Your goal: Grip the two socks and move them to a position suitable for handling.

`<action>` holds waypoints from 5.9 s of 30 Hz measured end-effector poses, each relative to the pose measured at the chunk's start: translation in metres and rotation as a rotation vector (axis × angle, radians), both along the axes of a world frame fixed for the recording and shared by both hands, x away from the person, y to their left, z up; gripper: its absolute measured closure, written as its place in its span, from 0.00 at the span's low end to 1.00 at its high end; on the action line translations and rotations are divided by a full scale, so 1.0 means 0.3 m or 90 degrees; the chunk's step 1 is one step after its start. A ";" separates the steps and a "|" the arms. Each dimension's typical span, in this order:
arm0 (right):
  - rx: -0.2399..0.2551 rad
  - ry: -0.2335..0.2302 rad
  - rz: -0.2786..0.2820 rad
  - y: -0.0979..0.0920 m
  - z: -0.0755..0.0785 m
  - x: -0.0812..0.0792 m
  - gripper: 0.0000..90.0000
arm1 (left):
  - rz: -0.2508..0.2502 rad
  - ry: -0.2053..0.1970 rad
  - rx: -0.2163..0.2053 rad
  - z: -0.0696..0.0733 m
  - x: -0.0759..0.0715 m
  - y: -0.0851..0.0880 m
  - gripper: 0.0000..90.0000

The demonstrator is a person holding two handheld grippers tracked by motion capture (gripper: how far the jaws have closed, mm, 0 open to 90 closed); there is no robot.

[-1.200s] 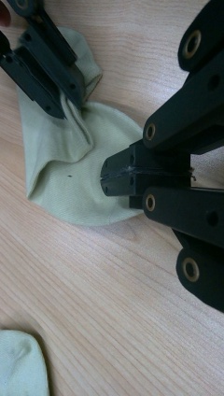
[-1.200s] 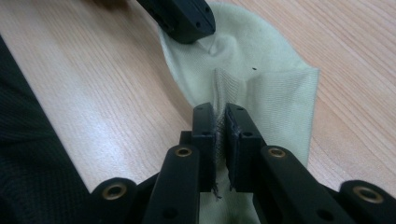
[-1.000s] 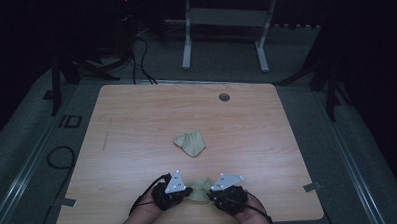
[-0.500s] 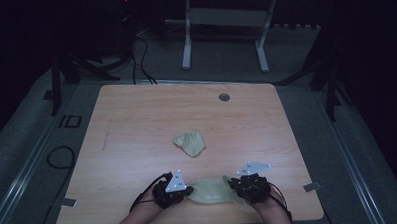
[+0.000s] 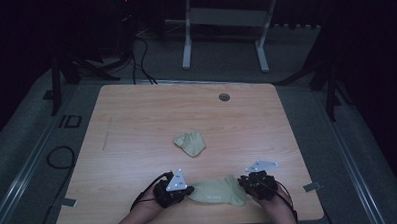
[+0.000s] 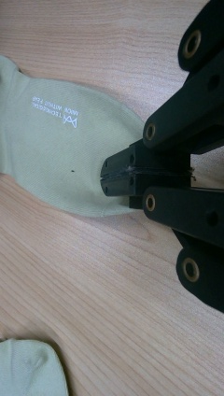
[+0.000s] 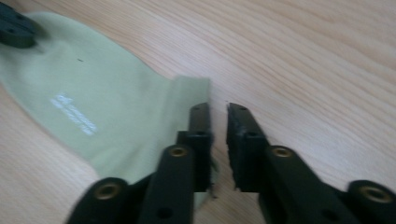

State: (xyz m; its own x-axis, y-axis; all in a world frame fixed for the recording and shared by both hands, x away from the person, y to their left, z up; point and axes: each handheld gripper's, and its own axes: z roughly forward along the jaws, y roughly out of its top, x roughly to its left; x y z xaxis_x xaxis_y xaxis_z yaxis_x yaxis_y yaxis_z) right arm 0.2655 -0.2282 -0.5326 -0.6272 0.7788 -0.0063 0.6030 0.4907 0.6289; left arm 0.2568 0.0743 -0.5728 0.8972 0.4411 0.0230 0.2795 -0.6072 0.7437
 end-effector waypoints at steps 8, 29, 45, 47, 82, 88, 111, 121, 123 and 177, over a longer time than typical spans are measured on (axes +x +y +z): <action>-0.025 0.019 0.053 0.069 -0.038 0.000 0.99 | 0.005 0.008 -0.002 0.001 0.002 -0.001 0.99; -0.027 0.028 0.009 -0.008 -0.055 0.018 0.98 | -0.011 0.009 0.004 0.006 0.028 -0.072 0.99; 0.020 0.023 0.038 0.060 0.077 0.105 0.51 | 0.057 -0.002 -0.077 0.081 0.009 0.050 0.60; 0.026 0.020 0.052 0.083 0.089 0.136 0.50 | 0.071 0.006 -0.077 0.077 0.009 0.080 0.60; -0.085 0.062 0.026 0.658 -0.041 0.606 0.40 | 0.127 0.013 -0.078 0.035 0.015 0.174 0.53; -0.077 0.044 0.020 0.662 -0.045 0.592 0.51 | 0.129 0.017 -0.075 0.030 0.018 0.174 0.51; -0.086 0.011 0.053 0.535 0.097 0.535 0.89 | 0.135 0.028 -0.079 0.020 0.032 0.169 0.49; -0.082 -0.020 0.069 0.383 0.197 0.431 0.89 | 0.139 0.028 -0.075 0.019 0.033 0.168 0.49; -0.072 -0.016 0.070 0.356 0.204 0.409 0.89 | 0.138 0.029 -0.075 0.020 0.032 0.166 0.49; -0.062 0.068 0.113 0.363 -0.012 0.315 0.75 | 0.111 0.008 0.045 0.034 0.235 -0.102 0.99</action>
